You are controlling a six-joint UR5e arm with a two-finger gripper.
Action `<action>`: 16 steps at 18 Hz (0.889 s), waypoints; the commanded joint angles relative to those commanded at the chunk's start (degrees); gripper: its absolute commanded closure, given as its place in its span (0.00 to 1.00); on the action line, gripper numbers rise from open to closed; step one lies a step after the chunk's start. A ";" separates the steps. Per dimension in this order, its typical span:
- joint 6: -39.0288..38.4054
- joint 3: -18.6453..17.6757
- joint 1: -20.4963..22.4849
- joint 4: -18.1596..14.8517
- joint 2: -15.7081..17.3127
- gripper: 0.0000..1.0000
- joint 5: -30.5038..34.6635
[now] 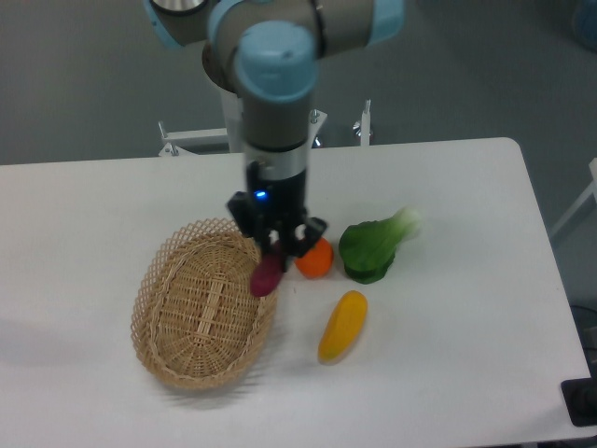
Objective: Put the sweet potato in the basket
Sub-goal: 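Carry the sweet potato over the wicker basket and lower it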
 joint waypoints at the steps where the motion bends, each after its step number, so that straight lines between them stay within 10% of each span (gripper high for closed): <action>1: -1.58 -1.31 -1.75 2.01 -1.14 0.67 0.96; 16: -5.37 -3.35 -9.59 12.40 -13.36 0.66 13.28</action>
